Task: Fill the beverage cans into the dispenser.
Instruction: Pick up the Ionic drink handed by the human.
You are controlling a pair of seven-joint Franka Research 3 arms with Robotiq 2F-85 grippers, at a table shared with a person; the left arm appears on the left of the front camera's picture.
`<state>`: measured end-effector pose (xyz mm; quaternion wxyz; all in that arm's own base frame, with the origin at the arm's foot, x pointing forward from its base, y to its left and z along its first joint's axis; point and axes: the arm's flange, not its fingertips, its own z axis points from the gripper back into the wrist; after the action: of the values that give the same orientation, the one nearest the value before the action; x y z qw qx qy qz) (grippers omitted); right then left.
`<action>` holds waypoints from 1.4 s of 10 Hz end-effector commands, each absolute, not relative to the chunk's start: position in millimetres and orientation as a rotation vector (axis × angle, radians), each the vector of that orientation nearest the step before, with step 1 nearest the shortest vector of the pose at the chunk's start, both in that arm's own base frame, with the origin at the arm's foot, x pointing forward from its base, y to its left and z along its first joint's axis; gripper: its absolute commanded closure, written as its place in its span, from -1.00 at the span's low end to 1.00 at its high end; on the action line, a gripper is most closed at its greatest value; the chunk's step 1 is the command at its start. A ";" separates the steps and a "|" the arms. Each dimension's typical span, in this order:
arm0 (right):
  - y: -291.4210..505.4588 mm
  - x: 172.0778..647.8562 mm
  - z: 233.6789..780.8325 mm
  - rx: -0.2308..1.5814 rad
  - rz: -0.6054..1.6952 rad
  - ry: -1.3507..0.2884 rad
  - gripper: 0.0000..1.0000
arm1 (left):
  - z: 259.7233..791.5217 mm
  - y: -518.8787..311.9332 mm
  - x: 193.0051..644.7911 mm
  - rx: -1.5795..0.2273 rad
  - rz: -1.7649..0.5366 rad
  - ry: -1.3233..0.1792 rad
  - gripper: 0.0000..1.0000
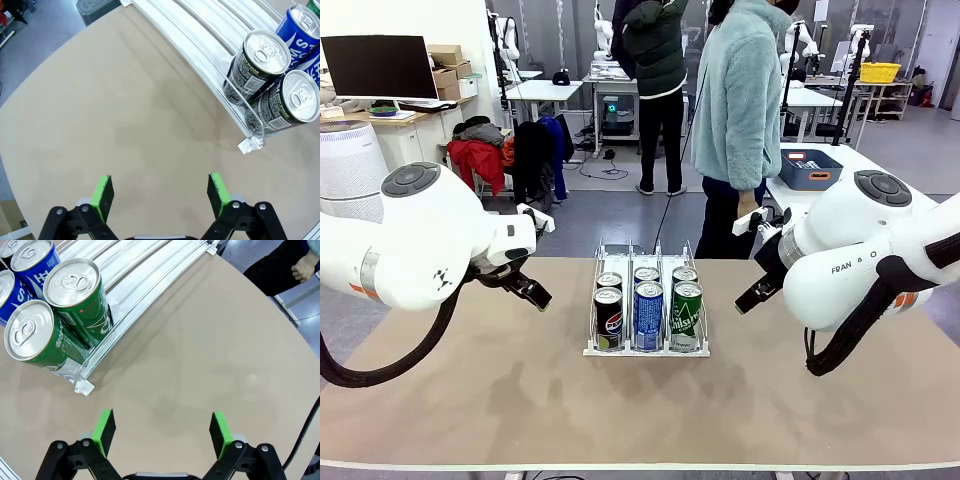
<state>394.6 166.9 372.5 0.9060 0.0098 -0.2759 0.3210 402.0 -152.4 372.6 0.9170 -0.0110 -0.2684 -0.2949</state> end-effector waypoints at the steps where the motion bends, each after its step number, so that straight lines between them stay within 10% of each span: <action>1: 166.8 394.6 372.5 0.021 0.662 -0.570 -1.00 | 372.6 -151.3 402.5 -0.023 -0.604 -0.552 -1.00; 14: 166.8 394.6 372.5 0.021 0.662 -0.570 -1.00 | 372.6 -151.3 402.5 -0.023 -0.604 -0.552 -1.00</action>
<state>394.6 166.9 372.5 0.9060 0.0098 -0.2759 0.3210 402.0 -152.5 372.6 0.9169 -0.0110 -0.2684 -0.2950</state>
